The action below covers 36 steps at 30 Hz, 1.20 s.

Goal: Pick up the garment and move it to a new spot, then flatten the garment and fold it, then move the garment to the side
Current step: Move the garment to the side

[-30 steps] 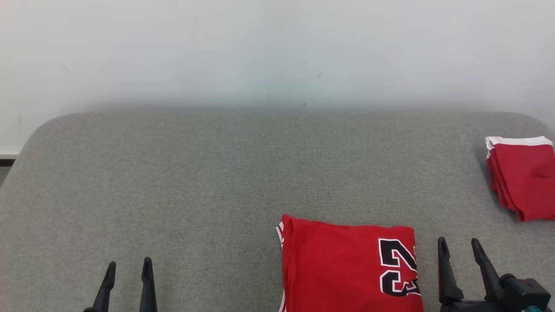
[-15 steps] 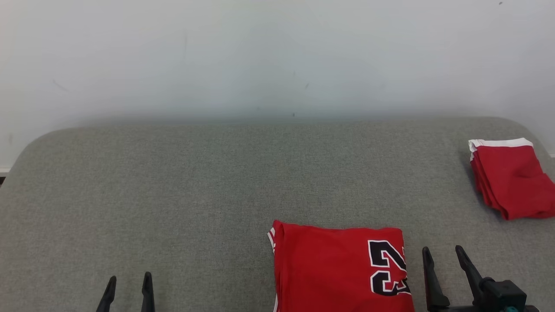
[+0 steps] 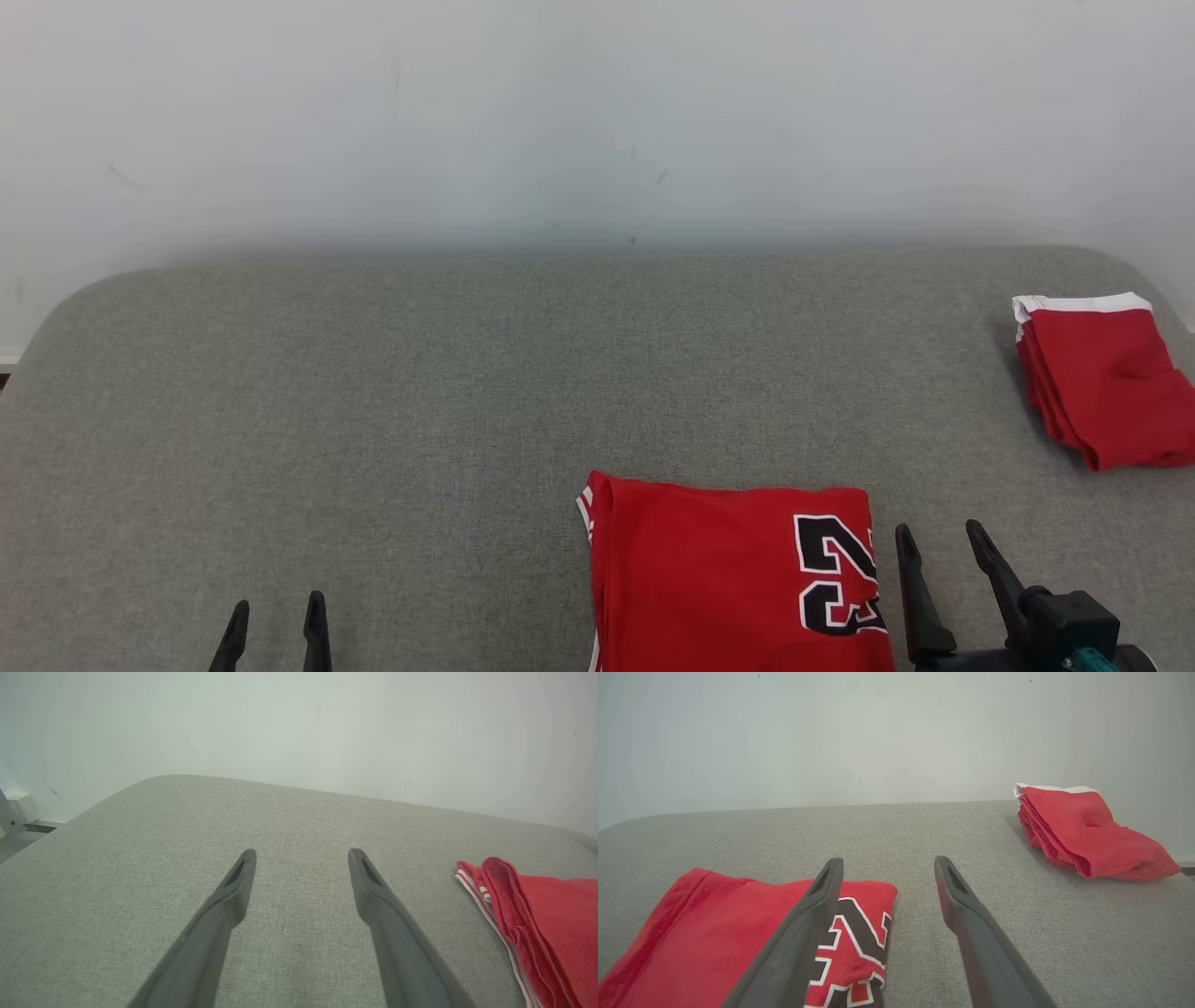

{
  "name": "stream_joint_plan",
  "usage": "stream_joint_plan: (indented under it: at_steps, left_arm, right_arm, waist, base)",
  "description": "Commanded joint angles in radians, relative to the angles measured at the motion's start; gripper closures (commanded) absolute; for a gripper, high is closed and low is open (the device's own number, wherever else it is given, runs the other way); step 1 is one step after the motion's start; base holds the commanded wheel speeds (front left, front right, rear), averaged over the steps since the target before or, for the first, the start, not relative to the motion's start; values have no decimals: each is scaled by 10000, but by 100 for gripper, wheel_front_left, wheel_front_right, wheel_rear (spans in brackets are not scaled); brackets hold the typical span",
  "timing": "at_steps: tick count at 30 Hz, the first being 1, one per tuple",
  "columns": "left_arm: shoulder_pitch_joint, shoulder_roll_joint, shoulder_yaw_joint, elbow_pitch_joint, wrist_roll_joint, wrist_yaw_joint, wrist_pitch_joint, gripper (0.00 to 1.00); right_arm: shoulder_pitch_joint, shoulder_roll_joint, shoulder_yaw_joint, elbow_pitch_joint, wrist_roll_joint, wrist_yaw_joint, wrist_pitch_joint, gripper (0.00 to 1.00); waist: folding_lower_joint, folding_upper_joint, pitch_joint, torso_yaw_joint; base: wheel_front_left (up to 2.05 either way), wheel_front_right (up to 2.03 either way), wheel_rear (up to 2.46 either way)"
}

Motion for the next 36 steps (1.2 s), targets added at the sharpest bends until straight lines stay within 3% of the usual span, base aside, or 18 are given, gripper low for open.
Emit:
stream_joint_plan:
  at_steps: [1, 7, 13, 17, 21, 26, 36]
  left_arm:
    - [37, -65, 46, 14, 101, -40, -28, 0]
    - [14, -152, 140, 10, 197, -69, -28, 0]
    - [-46, -251, 217, 16, 289, -151, -28, 0]
    - [-106, -309, 240, 22, 292, -155, -28, 0]
    - [-266, -386, 168, -20, 334, -203, -28, 0]
    - [-426, -409, 103, -39, 356, -265, -28, 0]
    - [-621, -396, 204, -68, 417, -346, -28, 0]
  right_arm:
    - [-131, -9, 24, -13, -46, -22, 42, 0]
    - [-243, -36, 18, 37, -6, -22, 615, 0]
    - [-506, 46, 169, -244, 993, -22, 4438, 0]
    - [-734, 161, -364, -770, 813, -21, 7157, 0]
    - [-853, 224, -759, -1344, 430, -21, 8984, 0]
    - [-1013, 232, -792, -1373, 606, -21, 9947, 0]
    - [-1464, 231, -647, -690, 804, -21, 9910, 0]
  waist:
    - [0, 0, 1, -5]
    - [0, 0, 9, -32]
    - [0, 0, 66, -91]
    - [0, 0, 143, -83]
    - [0, 0, 339, 37]
    - [0, 0, 664, 277]
    - [0, 0, 1176, 534]
  base:
    - [0, 0, 0]
    - [0, 0, 0]
    - [0, 0, 0]
    - [0, 0, 0]
    - [0, 0, 0]
    - [0, 0, 0]
    - [0, 0, 0]
